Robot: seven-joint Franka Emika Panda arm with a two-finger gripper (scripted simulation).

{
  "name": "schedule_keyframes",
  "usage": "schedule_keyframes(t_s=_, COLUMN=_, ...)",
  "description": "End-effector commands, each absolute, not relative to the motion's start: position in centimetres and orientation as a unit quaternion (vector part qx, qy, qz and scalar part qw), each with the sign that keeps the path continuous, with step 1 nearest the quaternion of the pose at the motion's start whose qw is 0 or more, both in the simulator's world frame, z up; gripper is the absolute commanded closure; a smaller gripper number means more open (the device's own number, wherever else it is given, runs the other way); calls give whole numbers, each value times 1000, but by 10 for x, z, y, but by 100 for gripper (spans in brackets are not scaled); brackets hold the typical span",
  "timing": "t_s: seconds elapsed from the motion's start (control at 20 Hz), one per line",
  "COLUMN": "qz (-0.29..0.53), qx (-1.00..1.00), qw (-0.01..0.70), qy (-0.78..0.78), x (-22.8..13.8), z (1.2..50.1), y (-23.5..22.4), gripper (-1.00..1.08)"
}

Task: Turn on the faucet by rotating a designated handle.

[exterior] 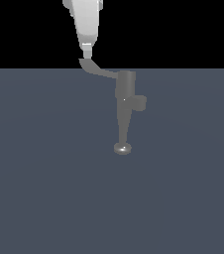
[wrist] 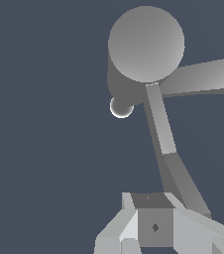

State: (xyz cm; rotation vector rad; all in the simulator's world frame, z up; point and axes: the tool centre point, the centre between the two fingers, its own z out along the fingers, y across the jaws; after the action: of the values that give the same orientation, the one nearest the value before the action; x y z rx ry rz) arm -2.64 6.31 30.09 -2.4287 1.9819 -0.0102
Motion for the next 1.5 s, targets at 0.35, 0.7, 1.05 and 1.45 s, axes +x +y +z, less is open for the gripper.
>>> schedule_keyframes(t_s=0.35, qz=0, qx=-774, qw=0, qy=633, x=-60, z=298, y=55, gripper=108)
schedule_keyframes(t_s=0.7, qz=-3, qx=-775, qw=3, qy=632, x=-71, z=301, y=50, gripper=108)
schedule_keyframes(t_s=1.05, qz=-2, qx=-775, qw=2, qy=632, x=-89, z=300, y=23, gripper=108)
schedule_keyframes(t_s=1.45, qz=0, qx=-774, qw=1, qy=633, x=-111, z=299, y=-10, gripper=108)
